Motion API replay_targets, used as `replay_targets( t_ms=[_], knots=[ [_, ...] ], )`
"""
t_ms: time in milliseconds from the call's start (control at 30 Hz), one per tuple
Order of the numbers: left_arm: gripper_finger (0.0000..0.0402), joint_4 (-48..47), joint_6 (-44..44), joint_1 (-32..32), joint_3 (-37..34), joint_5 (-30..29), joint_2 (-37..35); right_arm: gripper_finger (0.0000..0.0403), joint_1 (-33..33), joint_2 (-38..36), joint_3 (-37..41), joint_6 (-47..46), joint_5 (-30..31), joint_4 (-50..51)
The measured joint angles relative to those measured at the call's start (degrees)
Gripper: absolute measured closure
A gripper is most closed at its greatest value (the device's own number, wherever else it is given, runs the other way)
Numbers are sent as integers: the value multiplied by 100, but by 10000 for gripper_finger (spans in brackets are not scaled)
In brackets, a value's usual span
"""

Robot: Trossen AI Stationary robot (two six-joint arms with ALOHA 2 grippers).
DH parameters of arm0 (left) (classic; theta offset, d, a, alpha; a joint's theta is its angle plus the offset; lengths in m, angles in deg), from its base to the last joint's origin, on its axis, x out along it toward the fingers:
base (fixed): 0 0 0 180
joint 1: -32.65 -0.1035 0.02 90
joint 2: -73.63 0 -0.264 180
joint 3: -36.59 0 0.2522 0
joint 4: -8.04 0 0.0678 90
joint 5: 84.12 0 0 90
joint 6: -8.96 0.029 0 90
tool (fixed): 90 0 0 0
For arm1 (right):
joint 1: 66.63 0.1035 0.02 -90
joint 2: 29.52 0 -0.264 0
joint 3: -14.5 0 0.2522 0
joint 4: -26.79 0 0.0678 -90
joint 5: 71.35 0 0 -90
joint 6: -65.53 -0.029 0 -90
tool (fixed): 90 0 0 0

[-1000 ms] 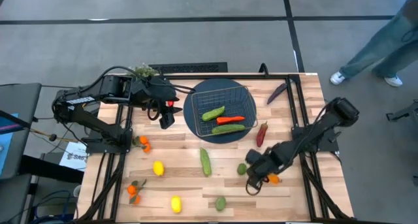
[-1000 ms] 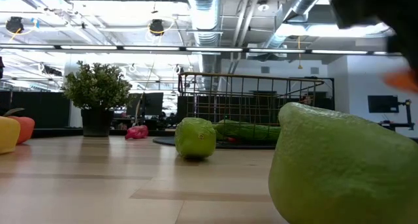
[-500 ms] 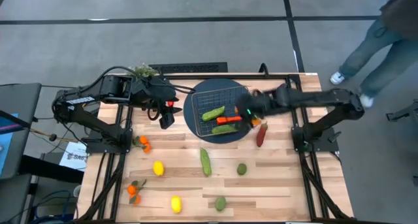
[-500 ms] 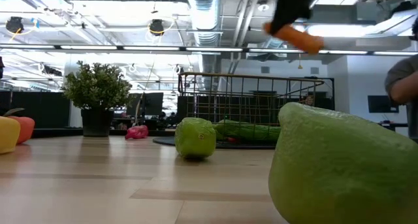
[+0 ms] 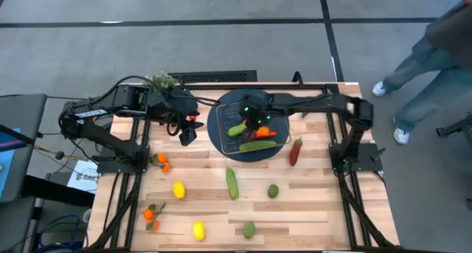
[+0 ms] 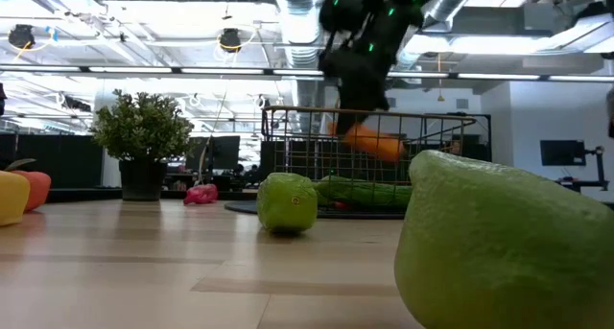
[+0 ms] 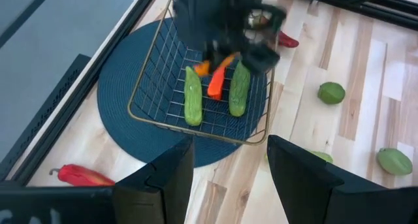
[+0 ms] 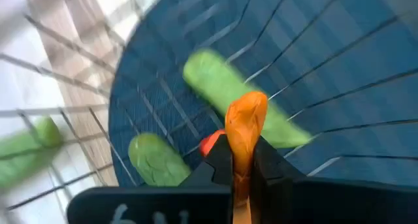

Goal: Build produce basket
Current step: Put the orange chili pepper into the wire basket, then put the top green lime into the wire basket

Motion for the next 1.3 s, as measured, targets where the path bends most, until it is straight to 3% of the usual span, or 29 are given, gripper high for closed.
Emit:
replay_targets(
  t_ms=[200, 500, 833, 1033, 1300],
  knots=[
    [220, -3, 0, 0, 0, -1, 0, 389, 218, 659, -9, 122, -110, -97],
    [220, -29, 0, 0, 0, -3, 0, 388, 362, 802, -7, 181, -74, -156],
    [220, -29, 0, 0, 0, -5, 0, 302, 357, 661, -20, 280, -51, -240],
    [220, -29, -9, 0, 0, -5, 0, 268, 357, 632, -426, 287, -49, 215],
    [220, -299, -209, 0, 0, -382, 0, 253, 413, 632, -1776, 431, 118, 1921]
  ],
)
